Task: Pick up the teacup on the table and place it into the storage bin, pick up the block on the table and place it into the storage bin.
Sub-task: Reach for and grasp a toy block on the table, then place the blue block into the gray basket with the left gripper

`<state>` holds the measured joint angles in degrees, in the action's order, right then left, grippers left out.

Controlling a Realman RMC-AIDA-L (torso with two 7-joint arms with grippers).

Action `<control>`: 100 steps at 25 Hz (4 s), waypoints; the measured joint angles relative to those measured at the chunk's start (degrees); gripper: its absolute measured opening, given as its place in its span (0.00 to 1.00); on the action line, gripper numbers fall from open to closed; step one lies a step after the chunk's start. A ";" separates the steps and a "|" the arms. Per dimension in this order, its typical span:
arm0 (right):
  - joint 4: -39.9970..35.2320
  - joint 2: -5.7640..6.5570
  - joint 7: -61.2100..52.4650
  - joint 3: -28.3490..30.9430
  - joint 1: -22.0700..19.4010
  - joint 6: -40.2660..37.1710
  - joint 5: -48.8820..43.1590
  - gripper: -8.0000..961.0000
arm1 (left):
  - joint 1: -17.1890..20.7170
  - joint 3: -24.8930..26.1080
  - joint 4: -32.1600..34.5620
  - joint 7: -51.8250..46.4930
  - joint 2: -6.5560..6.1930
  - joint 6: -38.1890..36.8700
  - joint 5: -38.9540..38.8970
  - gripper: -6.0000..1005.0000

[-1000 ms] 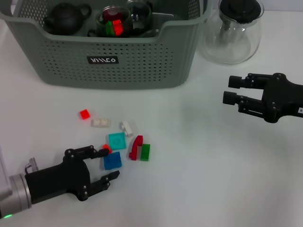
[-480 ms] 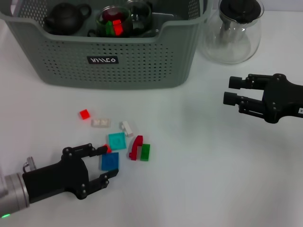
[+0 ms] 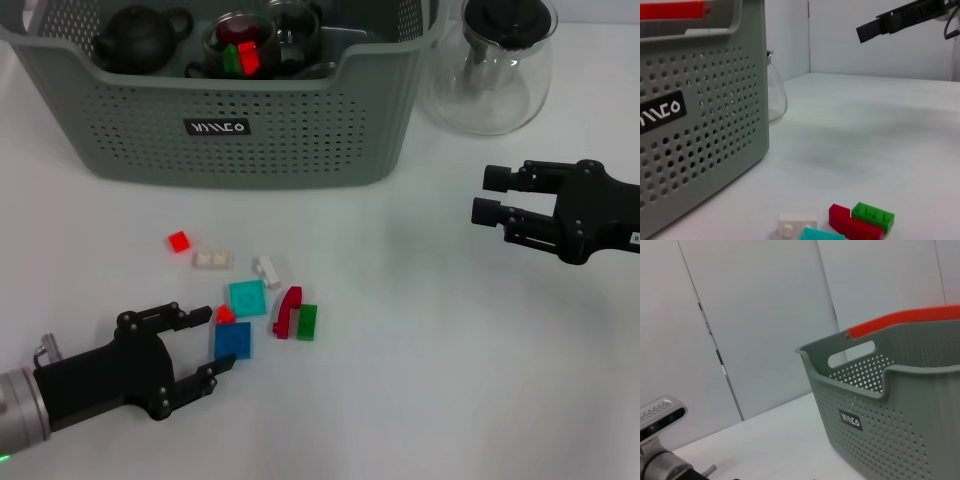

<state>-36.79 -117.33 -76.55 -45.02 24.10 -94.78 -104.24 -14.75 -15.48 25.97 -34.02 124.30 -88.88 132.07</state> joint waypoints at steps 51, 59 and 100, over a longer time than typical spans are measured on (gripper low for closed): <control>0.49 0.08 0.00 0.47 0.54 0.00 -1.31 0.53 | -1.61 0.10 -3.91 3.17 0.24 3.79 0.58 0.57; 0.49 0.11 -0.31 0.46 0.56 0.04 -1.31 0.53 | -1.89 0.23 -3.42 2.59 0.16 4.23 0.25 0.57; 0.41 0.01 -0.49 0.19 2.79 0.05 -1.32 0.53 | -34.68 -27.66 23.36 -88.94 -11.79 15.48 0.43 0.40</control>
<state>-36.38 -117.32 -77.04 -44.83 26.89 -94.73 -105.56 -49.43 -43.14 49.34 -122.95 112.52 -73.40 132.49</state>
